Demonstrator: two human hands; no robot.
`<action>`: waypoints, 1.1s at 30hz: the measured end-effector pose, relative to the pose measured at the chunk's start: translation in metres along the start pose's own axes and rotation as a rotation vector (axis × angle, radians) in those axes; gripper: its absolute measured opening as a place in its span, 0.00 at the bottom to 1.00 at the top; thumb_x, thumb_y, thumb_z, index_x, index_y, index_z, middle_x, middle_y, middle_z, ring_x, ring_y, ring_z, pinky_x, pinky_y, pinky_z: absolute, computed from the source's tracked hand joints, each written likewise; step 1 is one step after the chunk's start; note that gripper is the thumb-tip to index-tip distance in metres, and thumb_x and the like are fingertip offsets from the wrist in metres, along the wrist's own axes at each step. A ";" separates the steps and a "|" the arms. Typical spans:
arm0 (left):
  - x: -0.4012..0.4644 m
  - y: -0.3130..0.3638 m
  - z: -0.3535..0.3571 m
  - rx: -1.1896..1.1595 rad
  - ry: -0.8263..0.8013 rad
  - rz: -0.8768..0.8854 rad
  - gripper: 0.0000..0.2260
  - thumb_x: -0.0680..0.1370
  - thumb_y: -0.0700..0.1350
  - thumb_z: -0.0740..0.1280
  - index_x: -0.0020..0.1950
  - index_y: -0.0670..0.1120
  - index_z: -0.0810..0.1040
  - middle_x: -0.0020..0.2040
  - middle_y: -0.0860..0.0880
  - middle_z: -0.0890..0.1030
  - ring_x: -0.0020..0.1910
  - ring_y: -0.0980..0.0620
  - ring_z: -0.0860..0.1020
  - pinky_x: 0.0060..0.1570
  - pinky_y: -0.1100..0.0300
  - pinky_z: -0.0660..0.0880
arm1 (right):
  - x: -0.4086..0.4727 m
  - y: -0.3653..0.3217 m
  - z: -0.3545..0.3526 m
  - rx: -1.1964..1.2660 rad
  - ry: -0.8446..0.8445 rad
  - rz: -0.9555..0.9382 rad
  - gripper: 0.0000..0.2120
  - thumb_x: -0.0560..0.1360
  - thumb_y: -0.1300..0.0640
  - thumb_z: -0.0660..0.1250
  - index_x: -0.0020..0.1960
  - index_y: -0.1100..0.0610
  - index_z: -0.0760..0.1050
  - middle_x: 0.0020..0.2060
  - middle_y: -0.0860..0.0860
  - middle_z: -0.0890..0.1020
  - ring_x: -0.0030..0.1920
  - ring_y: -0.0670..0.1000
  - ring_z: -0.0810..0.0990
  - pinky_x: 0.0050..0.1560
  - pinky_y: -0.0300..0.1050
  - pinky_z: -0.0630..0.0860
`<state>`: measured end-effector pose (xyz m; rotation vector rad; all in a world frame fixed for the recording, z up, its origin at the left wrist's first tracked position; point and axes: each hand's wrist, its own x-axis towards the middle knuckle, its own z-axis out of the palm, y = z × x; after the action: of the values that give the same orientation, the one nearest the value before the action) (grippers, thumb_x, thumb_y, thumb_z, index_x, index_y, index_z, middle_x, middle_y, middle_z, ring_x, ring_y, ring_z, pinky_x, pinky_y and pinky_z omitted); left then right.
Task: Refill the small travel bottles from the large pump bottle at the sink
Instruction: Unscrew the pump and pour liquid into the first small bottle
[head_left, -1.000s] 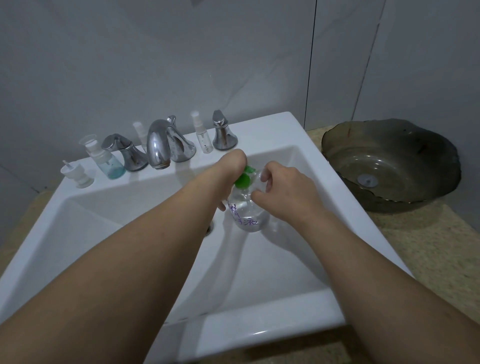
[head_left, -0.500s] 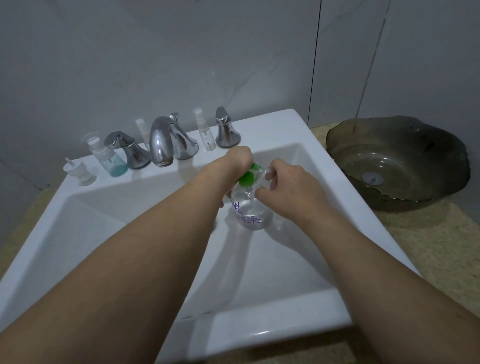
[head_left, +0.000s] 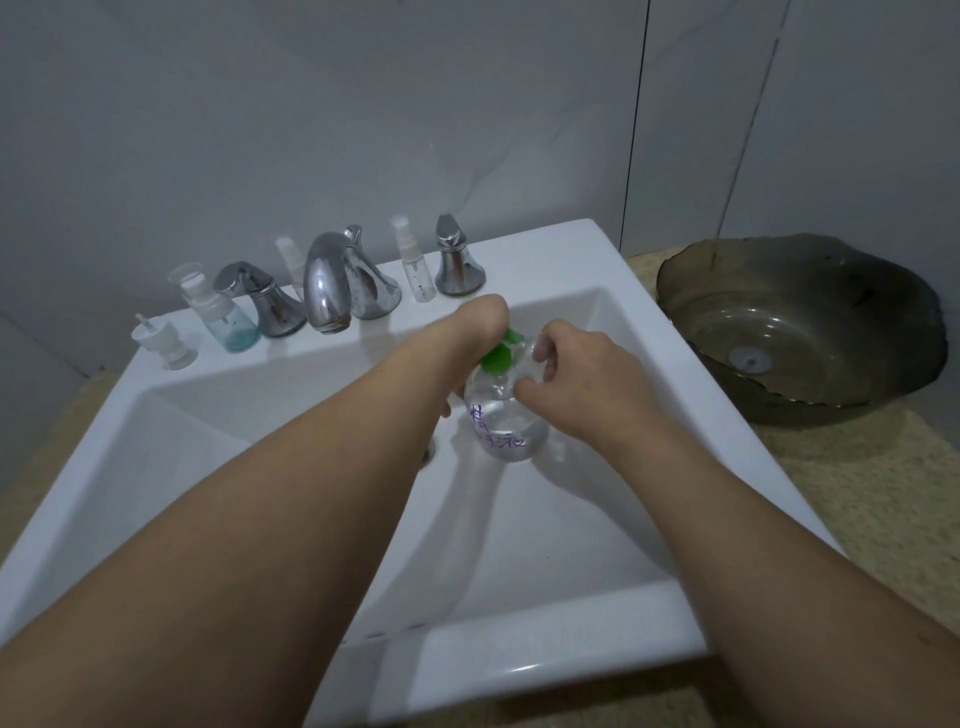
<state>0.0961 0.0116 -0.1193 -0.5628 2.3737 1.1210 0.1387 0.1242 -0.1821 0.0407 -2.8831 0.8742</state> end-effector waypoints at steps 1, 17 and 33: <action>-0.003 0.000 -0.004 0.046 -0.028 -0.006 0.15 0.72 0.49 0.55 0.47 0.41 0.75 0.49 0.42 0.78 0.47 0.39 0.77 0.49 0.42 0.72 | 0.000 0.000 0.000 0.012 0.014 -0.004 0.14 0.68 0.45 0.68 0.50 0.49 0.70 0.43 0.47 0.80 0.47 0.52 0.78 0.44 0.46 0.71; -0.006 0.001 -0.001 0.034 -0.029 -0.085 0.15 0.73 0.49 0.54 0.48 0.42 0.75 0.52 0.41 0.77 0.48 0.36 0.78 0.58 0.34 0.69 | -0.001 0.000 0.000 0.045 0.004 -0.001 0.13 0.68 0.46 0.67 0.49 0.49 0.70 0.42 0.45 0.79 0.45 0.52 0.77 0.44 0.45 0.71; -0.007 0.001 -0.001 0.036 0.002 -0.007 0.14 0.74 0.48 0.55 0.45 0.41 0.75 0.47 0.42 0.79 0.42 0.40 0.78 0.46 0.46 0.74 | -0.001 0.001 0.000 0.020 0.001 -0.002 0.13 0.67 0.45 0.67 0.48 0.49 0.70 0.42 0.46 0.80 0.46 0.53 0.78 0.46 0.46 0.73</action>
<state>0.1016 0.0125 -0.1142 -0.5592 2.3870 1.0732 0.1395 0.1251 -0.1830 0.0451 -2.8733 0.9019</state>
